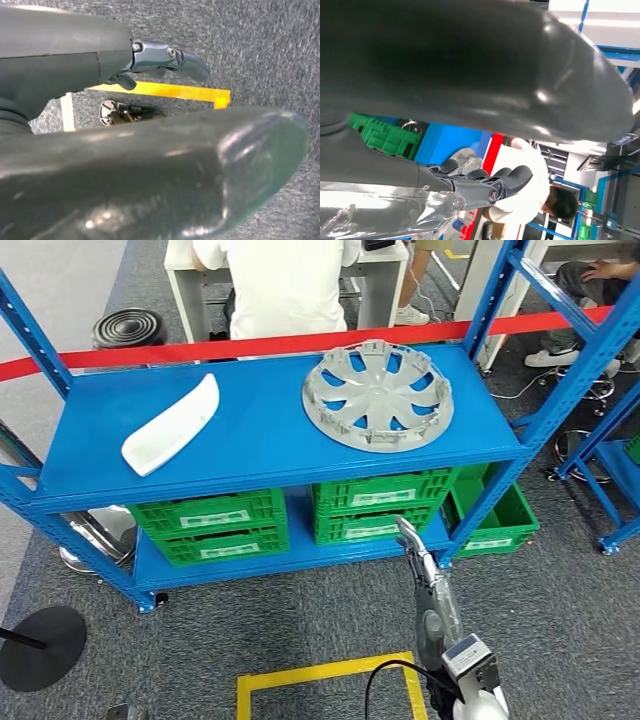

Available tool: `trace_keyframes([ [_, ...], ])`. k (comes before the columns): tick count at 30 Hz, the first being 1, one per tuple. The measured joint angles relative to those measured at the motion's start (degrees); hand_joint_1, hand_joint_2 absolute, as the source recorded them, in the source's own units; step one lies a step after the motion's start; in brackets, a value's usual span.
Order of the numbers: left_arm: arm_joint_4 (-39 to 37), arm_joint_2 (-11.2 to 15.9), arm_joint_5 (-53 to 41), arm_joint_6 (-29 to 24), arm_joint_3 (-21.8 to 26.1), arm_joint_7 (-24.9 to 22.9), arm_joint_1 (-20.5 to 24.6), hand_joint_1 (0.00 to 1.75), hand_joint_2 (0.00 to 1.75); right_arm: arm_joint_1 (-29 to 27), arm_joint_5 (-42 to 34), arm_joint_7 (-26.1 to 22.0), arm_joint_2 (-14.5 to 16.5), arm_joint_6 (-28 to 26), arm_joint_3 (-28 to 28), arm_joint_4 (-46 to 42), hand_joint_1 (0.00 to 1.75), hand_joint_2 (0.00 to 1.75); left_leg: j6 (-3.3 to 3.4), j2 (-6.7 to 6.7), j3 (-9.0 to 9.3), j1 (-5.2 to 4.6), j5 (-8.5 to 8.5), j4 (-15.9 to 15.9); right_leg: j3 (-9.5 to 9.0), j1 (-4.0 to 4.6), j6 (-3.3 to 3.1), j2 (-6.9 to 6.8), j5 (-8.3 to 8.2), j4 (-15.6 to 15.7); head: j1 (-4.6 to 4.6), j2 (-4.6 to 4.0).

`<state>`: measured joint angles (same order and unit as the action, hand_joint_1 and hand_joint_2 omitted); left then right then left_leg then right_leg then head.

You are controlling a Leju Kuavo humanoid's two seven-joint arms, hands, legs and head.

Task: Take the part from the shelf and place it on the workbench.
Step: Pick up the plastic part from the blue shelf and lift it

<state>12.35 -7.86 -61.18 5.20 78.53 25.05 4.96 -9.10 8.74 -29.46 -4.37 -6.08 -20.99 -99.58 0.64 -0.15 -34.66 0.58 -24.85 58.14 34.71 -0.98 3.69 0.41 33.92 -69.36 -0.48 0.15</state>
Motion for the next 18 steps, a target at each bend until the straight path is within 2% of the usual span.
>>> trace_keyframes([
  [1, 0.00, 0.01, -0.04, -0.04, -0.01, 0.00, -0.05, 0.00, 0.00, -0.08, -0.03, -0.01, 0.02, -0.02, -0.01, 0.07, 0.00, 0.00, 0.14, -0.01, 0.38, -0.12, -0.40, 0.00, 2.52, 0.04, -0.01, 0.01, 1.31, -3.46, 0.07, 0.00],
  [2, 0.00, 0.00, -0.07, -0.06, -0.02, 0.00, -0.12, 0.00, 0.00, -0.16, -0.06, -0.01, 0.04, -0.03, -0.01, 0.15, 0.00, 0.00, 0.20, -0.04, 0.87, -0.22, -0.86, 0.01, 4.42, 0.09, -0.08, 0.01, 1.90, -5.52, 0.08, 0.00],
  [3, 0.00, 0.01, -0.08, -0.07, -0.02, 0.00, -0.19, 0.00, 0.00, -0.20, -0.08, -0.01, 0.04, -0.04, -0.01, 0.24, 0.00, 0.00, 0.19, -0.09, 1.51, -0.29, -1.36, 0.01, 5.32, 0.18, -0.23, 0.01, 1.30, -5.53, 0.08, 0.00],
  [4, 0.00, 0.01, -0.09, -0.07, -0.02, 0.00, -0.23, 0.00, 0.00, -0.22, -0.08, -0.01, 0.04, -0.06, -0.01, 0.30, 0.00, 0.00, 0.13, -0.14, 2.27, -0.33, -1.88, 0.01, 5.26, 0.27, -0.43, 0.01, -0.50, -3.59, 0.09, 0.00],
  [6, 0.00, 0.01, -0.10, -0.08, -0.02, 0.00, -0.20, 0.00, 0.00, -0.22, -0.09, -0.01, 0.04, -0.10, -0.01, 0.39, 0.00, 0.00, -0.16, -0.23, 3.89, -0.43, -3.05, 0.06, 3.65, 0.52, -0.99, 0.00, -6.24, 3.52, 0.12, 0.00],
  [8, 0.00, 0.01, -0.14, -0.07, -0.02, 0.00, -0.12, 0.00, 0.00, -0.20, -0.10, 0.01, 0.06, -0.15, -0.03, 0.54, 0.00, 0.00, -0.76, -0.30, 4.79, -0.56, -4.04, -0.04, 2.40, 0.77, -1.61, -0.03, -9.23, 8.28, 0.15, 0.00],
  [11, 0.00, 0.04, -0.17, -0.07, -0.04, 0.00, 0.00, 0.00, 0.00, -0.16, -0.13, -0.02, 0.19, -0.20, -0.04, 0.68, 0.00, 0.00, -1.83, -0.33, 5.41, -0.62, -4.43, 0.00, 1.63, 0.80, -2.45, 0.03, -9.50, 9.29, 0.16, 0.00],
  [12, 0.00, 0.07, -0.18, -0.06, -0.05, 0.01, 0.07, 0.00, 0.00, -0.11, -0.14, -0.04, 0.24, -0.21, -0.04, 0.69, 0.00, 0.00, -2.14, -0.32, 5.18, -0.62, -4.45, 0.93, 1.18, 0.65, -2.67, 0.04, -9.42, 9.54, 0.12, 0.00],
  [13, 0.00, 0.08, -0.19, -0.05, -0.07, 0.01, 0.16, 0.00, 0.00, -0.06, -0.14, -0.06, 0.28, -0.22, -0.03, 0.71, 0.00, 0.00, -2.44, -0.30, 4.27, -0.59, -4.73, 2.66, 0.56, 0.48, -2.85, 0.05, -9.32, 9.76, 0.05, 0.00],
  [14, 0.00, 0.09, -0.20, -0.04, -0.08, 0.02, 0.23, 0.00, 0.00, -0.01, -0.15, -0.07, 0.33, -0.22, -0.03, 0.72, 0.00, 0.00, -2.72, -0.29, 2.49, -0.54, -5.44, 5.56, 0.08, 0.35, -3.01, 0.03, -9.14, 9.98, 0.02, 0.00],
  [16, 0.00, 0.04, -0.23, -0.01, -0.11, 0.02, 0.17, 0.00, 0.00, 0.04, -0.15, -0.07, 0.39, -0.24, -0.03, 0.78, 0.00, 0.00, -3.16, -0.28, -2.19, -0.44, -8.00, 12.12, -0.59, 0.31, -3.28, 0.04, -8.58, 10.20, -0.04, 0.00],
  [17, 0.00, 0.03, -0.25, -0.01, -0.12, 0.03, 0.09, 0.00, 0.00, 0.02, -0.15, -0.07, 0.42, -0.25, -0.03, 0.80, 0.00, 0.00, -3.29, -0.28, -4.18, -0.41, -9.18, 14.22, -0.96, 0.31, -3.32, 0.10, -8.23, 10.23, -0.04, 0.00],
  [18, 0.00, 0.04, -0.25, 0.00, -0.13, 0.03, 0.02, 0.00, 0.00, 0.01, -0.15, -0.07, 0.44, -0.25, -0.03, 0.83, 0.00, 0.00, -3.30, -0.28, -5.34, -0.41, -9.45, 14.72, -1.42, 0.31, -3.32, 0.17, -7.83, 10.23, -0.05, 0.00],
])
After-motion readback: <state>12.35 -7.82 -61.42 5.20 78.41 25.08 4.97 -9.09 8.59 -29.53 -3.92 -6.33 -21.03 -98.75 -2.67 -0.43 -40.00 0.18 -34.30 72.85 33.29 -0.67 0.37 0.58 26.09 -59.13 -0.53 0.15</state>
